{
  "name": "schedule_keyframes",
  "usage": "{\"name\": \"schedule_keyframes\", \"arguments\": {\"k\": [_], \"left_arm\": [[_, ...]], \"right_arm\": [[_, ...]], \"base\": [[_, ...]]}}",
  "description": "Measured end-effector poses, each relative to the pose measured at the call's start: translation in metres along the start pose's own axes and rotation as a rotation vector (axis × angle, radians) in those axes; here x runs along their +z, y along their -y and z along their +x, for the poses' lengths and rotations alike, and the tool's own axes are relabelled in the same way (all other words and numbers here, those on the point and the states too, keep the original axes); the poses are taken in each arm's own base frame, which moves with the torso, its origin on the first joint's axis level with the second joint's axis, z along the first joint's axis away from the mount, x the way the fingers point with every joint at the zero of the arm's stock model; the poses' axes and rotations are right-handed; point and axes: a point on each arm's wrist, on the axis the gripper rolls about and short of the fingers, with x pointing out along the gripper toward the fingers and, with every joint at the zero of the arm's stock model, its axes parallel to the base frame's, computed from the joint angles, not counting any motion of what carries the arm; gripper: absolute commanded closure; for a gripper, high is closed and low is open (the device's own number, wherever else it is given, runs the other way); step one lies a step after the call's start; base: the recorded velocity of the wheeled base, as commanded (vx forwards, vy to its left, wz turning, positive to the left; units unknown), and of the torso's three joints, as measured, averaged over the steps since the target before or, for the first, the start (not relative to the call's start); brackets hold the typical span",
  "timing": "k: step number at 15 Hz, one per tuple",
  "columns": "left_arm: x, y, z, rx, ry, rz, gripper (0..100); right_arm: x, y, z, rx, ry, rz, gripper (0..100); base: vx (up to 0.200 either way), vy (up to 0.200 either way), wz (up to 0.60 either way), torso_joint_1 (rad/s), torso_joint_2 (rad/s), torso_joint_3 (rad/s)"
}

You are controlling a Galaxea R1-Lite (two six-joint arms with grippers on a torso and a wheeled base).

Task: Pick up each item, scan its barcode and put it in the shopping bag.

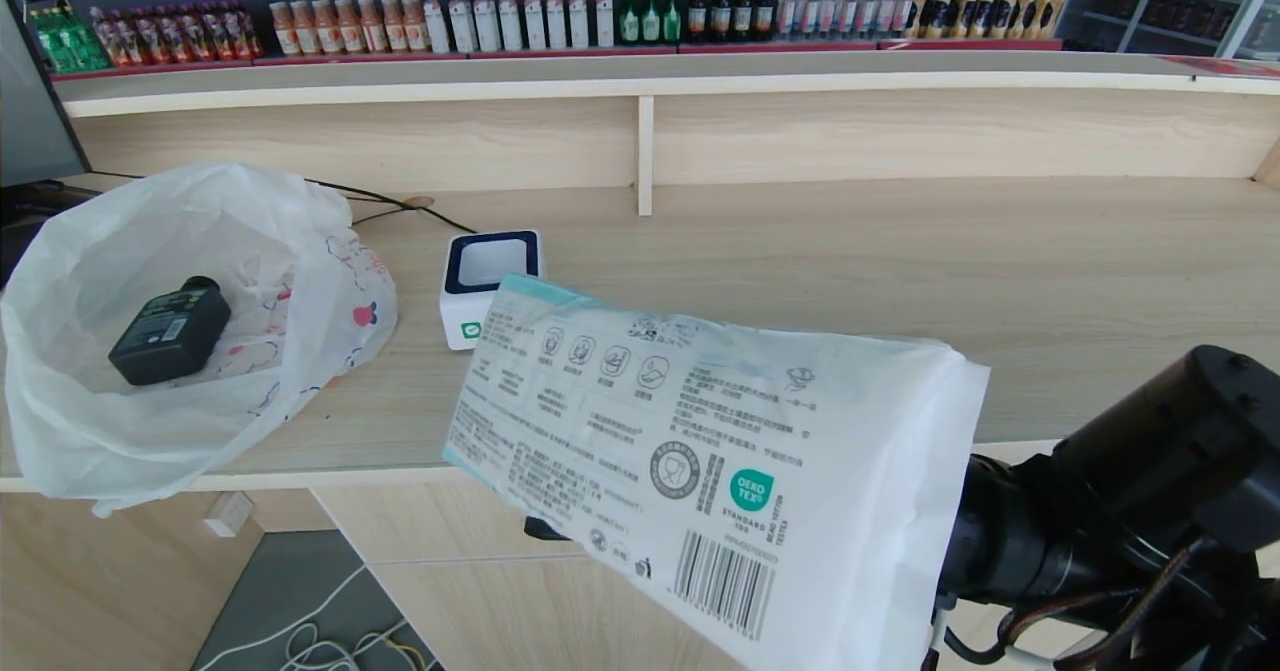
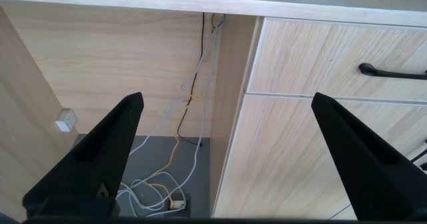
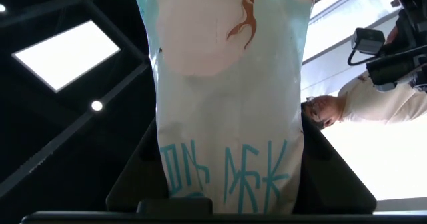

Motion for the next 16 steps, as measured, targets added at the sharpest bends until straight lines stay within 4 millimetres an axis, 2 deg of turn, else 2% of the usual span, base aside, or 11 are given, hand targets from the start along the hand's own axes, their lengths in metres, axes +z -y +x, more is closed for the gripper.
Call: {"name": "schedule_keyframes", "arguments": {"k": [3, 5, 7, 10, 13, 16], "left_arm": [[0.0, 0.0, 0.0, 0.0, 0.0, 0.0, 0], [0.0, 0.0, 0.0, 0.0, 0.0, 0.0, 0], [0.0, 0.0, 0.0, 0.0, 0.0, 0.0, 0], [0.0, 0.0, 0.0, 0.0, 0.0, 0.0, 0], [0.0, 0.0, 0.0, 0.0, 0.0, 0.0, 0], [0.0, 0.0, 0.0, 0.0, 0.0, 0.0, 0]], "right_arm": [[-0.002, -0.006, 0.001, 0.01, -0.015, -0.021, 100], [-0.003, -0.025, 0.004, 0.053, -0.043, -0.101, 100], [-0.004, -0.04, 0.006, 0.09, -0.058, -0.305, 100], [0.0, -0.049, 0.001, 0.054, -0.102, -0.698, 100], [0.006, -0.052, -0.015, 0.0, -0.155, -1.104, 100], [0.002, -0.052, -0.038, -0.032, -0.205, -1.401, 100]], "base": [[0.0, 0.0, 0.0, 0.0, 0.0, 0.0], [0.0, 0.0, 0.0, 0.0, 0.0, 0.0], [0.0, 0.0, 0.0, 0.0, 0.0, 0.0], [0.0, 0.0, 0.0, 0.0, 0.0, 0.0], [0.0, 0.0, 0.0, 0.0, 0.0, 0.0], [0.0, 0.0, 0.0, 0.0, 0.0, 0.0]]}}
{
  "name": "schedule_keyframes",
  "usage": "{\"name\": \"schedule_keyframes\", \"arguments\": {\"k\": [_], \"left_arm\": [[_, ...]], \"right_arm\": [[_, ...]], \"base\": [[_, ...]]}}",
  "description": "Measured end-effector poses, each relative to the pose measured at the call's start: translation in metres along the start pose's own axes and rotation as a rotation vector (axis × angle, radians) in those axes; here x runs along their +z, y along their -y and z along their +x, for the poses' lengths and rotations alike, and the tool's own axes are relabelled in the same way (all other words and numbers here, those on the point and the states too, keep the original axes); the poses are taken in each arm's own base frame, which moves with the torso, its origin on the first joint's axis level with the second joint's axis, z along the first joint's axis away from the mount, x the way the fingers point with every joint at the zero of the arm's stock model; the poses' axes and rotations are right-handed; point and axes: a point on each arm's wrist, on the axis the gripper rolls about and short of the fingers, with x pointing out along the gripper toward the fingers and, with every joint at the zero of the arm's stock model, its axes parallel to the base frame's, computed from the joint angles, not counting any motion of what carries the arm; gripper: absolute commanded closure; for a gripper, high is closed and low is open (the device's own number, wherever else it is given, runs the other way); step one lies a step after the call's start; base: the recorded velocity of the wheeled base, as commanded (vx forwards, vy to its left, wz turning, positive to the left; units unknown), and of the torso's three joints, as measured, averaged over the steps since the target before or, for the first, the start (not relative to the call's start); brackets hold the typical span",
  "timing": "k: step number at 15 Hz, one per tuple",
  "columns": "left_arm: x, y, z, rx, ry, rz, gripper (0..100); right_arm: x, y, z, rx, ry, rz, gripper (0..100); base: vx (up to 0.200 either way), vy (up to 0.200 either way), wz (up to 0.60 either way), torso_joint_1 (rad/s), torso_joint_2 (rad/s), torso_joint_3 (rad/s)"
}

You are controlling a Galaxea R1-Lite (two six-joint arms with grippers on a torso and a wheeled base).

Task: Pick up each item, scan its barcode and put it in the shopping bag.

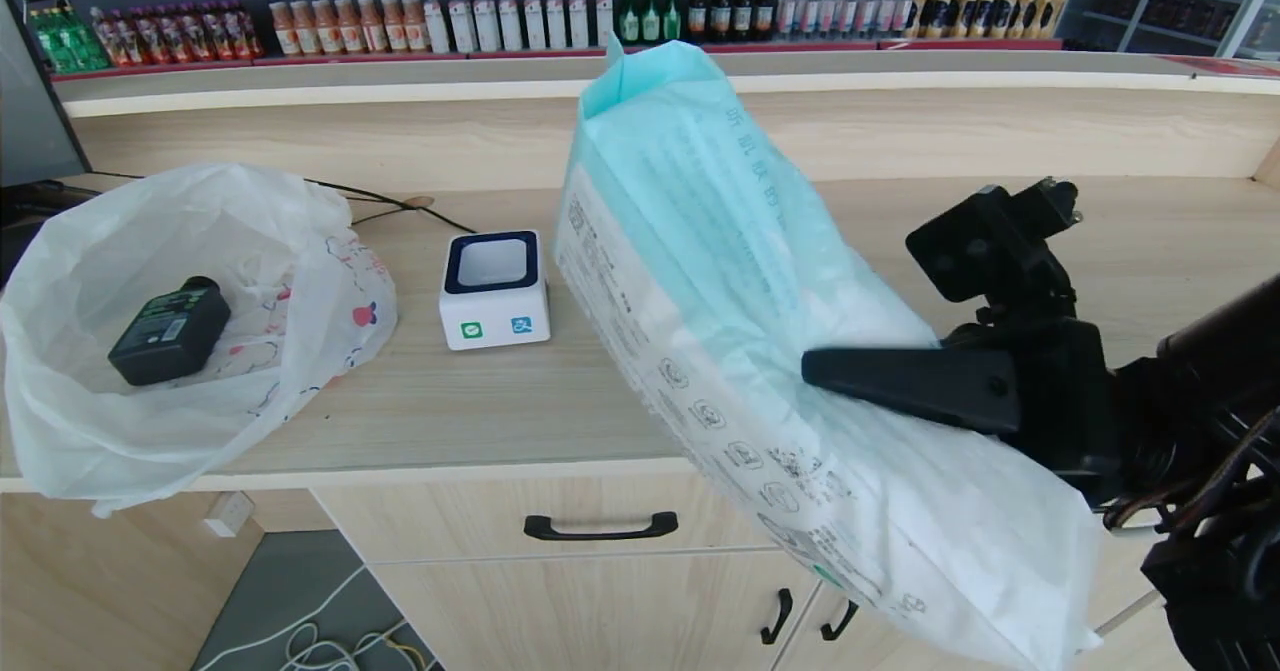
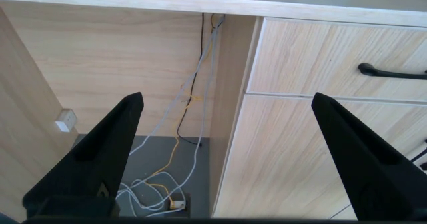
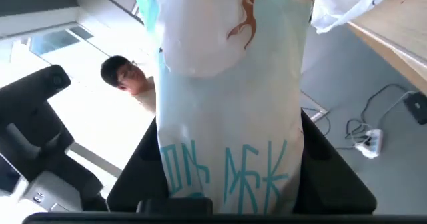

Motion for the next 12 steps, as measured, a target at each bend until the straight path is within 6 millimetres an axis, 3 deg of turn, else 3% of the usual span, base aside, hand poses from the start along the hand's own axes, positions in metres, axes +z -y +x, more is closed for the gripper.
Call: {"name": "schedule_keyframes", "arguments": {"k": [5, 12], "left_arm": [[0.0, 0.0, 0.0, 0.0, 0.0, 0.0, 0], [0.0, 0.0, 0.0, 0.0, 0.0, 0.0, 0]], "right_arm": [[0.002, -0.021, -0.032, -0.058, 0.035, -0.431, 100], [-0.015, -0.062, -0.055, -0.075, 0.066, -0.665, 100]], "base": [[0.0, 0.0, 0.0, 0.0, 0.0, 0.0], [0.0, 0.0, 0.0, 0.0, 0.0, 0.0]]}}
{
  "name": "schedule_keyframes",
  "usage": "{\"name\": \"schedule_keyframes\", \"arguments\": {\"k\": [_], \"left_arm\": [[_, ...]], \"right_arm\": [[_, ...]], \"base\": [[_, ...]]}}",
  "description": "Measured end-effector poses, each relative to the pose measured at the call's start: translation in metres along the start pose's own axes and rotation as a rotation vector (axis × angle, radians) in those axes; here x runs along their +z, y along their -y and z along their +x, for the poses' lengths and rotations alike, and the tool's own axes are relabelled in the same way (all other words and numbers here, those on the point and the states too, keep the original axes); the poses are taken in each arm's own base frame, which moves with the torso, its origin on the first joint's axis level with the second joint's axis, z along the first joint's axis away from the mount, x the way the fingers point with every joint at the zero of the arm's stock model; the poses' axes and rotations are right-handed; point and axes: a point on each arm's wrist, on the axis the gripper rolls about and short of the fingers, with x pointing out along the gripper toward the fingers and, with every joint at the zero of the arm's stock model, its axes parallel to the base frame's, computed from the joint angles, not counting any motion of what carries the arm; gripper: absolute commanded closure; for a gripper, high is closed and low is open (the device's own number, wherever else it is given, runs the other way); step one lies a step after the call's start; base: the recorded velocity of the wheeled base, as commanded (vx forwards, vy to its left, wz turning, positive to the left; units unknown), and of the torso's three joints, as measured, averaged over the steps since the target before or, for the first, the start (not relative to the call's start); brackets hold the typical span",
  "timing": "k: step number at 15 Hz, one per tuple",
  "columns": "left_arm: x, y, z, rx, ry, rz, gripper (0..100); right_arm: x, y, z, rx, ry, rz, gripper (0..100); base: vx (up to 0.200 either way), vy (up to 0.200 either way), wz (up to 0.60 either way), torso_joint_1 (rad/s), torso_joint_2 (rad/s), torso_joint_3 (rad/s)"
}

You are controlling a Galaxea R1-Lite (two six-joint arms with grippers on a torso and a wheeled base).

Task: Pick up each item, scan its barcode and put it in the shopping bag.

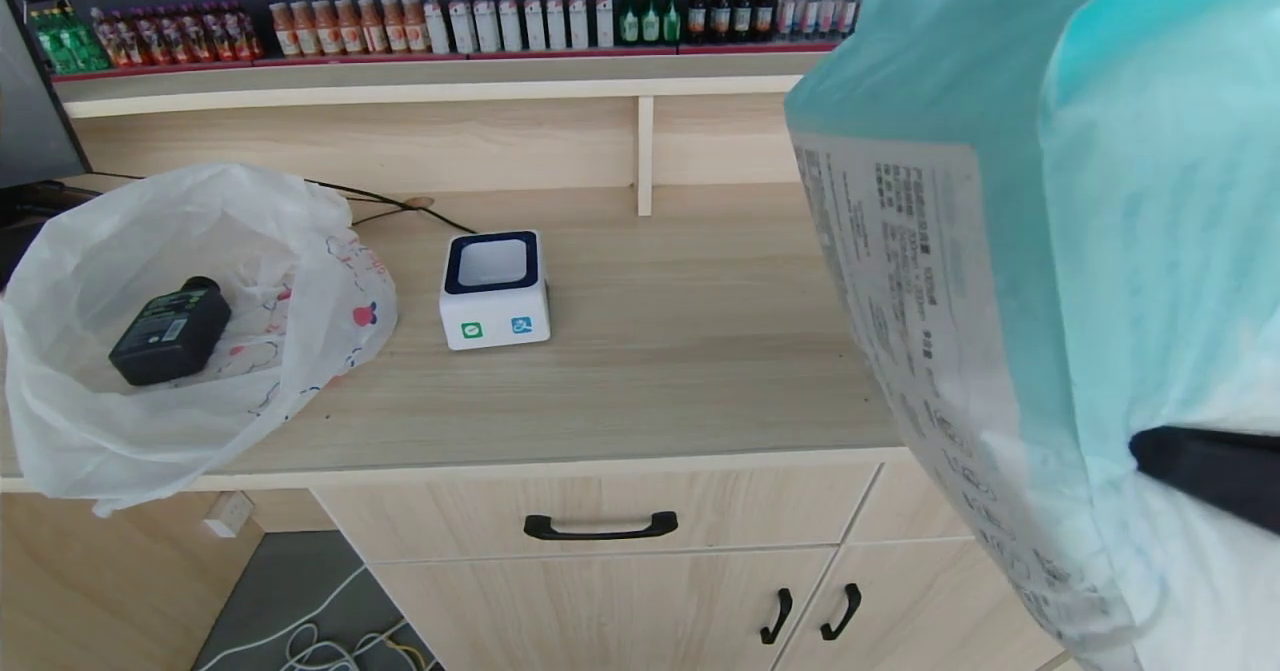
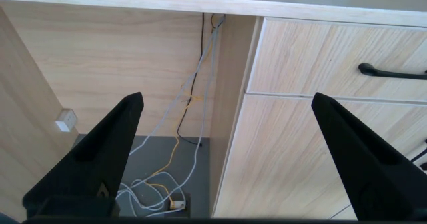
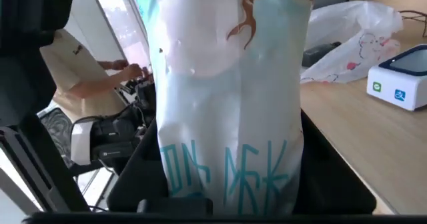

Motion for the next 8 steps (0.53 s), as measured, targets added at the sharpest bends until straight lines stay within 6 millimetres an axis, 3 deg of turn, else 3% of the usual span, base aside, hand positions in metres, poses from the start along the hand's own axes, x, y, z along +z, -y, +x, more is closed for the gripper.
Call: {"name": "schedule_keyframes", "arguments": {"k": [4, 8], "left_arm": [[0.0, 0.0, 0.0, 0.0, 0.0, 0.0, 0], [0.0, 0.0, 0.0, 0.0, 0.0, 0.001, 0]], "right_arm": [[-0.002, 0.022, -0.003, -0.091, -0.002, -0.255, 100], [-0.01, 0.049, 0.003, -0.501, 0.112, -0.41, 100]], "base": [[0.0, 0.0, 0.0, 0.0, 0.0, 0.0], [0.0, 0.0, 0.0, 0.0, 0.0, 0.0]]}}
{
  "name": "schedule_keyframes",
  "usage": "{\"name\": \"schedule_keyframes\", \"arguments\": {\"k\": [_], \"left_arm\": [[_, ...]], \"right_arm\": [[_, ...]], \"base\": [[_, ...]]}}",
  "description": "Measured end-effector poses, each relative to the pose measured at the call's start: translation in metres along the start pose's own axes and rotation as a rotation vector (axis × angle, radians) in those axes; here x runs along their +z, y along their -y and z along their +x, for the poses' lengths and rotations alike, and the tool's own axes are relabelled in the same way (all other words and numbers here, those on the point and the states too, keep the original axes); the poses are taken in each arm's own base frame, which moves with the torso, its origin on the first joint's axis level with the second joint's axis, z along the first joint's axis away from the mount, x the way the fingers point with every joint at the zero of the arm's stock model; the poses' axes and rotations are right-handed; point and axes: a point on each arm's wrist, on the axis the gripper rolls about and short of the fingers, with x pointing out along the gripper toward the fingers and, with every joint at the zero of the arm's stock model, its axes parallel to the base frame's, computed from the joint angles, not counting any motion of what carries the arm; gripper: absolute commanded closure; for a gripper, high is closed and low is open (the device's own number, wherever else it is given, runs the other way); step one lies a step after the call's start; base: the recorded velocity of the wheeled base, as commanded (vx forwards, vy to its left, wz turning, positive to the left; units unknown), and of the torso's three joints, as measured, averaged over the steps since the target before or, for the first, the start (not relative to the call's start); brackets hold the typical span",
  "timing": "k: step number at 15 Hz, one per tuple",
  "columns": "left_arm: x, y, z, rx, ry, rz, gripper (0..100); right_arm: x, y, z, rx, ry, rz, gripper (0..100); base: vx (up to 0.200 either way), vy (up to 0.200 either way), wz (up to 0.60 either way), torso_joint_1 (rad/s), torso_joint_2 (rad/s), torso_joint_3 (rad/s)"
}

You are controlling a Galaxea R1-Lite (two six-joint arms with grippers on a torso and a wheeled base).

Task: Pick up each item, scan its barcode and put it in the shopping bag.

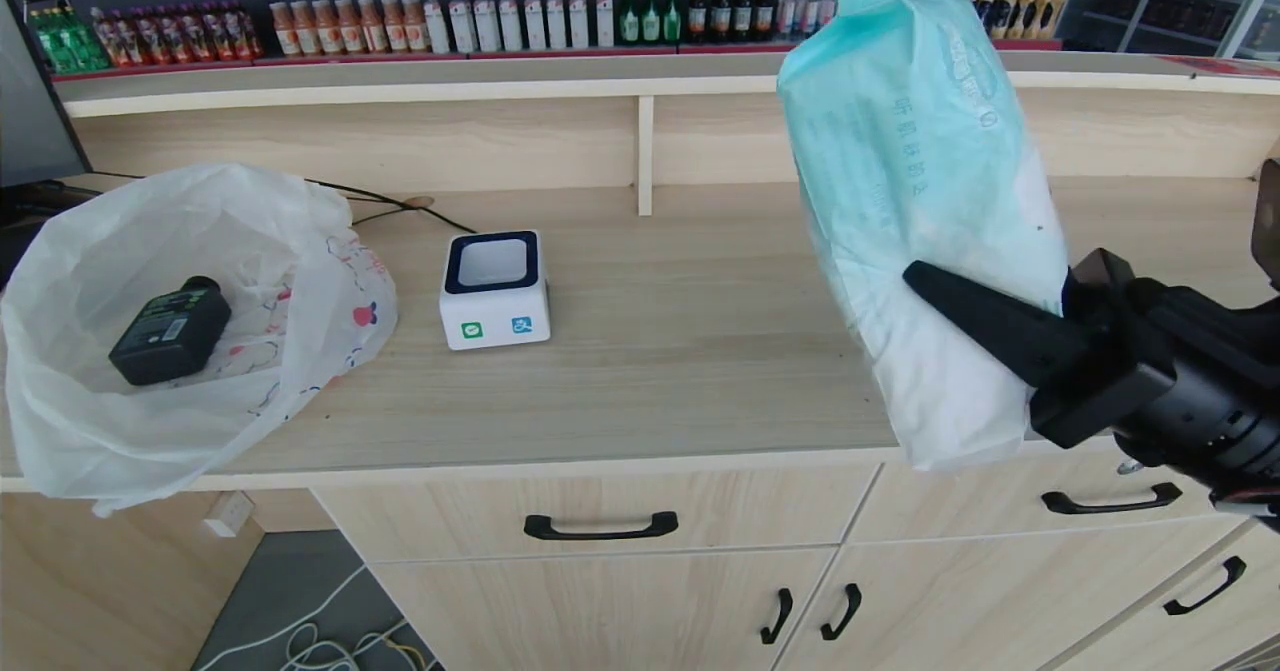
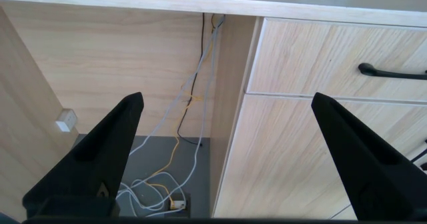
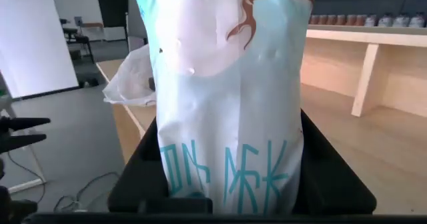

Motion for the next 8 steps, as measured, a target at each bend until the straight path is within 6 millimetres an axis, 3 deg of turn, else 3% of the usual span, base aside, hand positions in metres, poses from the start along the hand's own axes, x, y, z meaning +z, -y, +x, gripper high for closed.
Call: {"name": "schedule_keyframes", "arguments": {"k": [4, 8], "left_arm": [[0.0, 0.0, 0.0, 0.0, 0.0, -0.001, 0], [0.0, 0.0, 0.0, -0.001, 0.0, -0.001, 0]], "right_arm": [[-0.012, -0.006, 0.012, -0.302, 0.0, -0.079, 100], [-0.007, -0.018, 0.017, -0.506, 0.028, -0.09, 100]], "base": [[0.0, 0.0, 0.0, 0.0, 0.0, 0.0], [0.0, 0.0, 0.0, 0.0, 0.0, 0.0]]}}
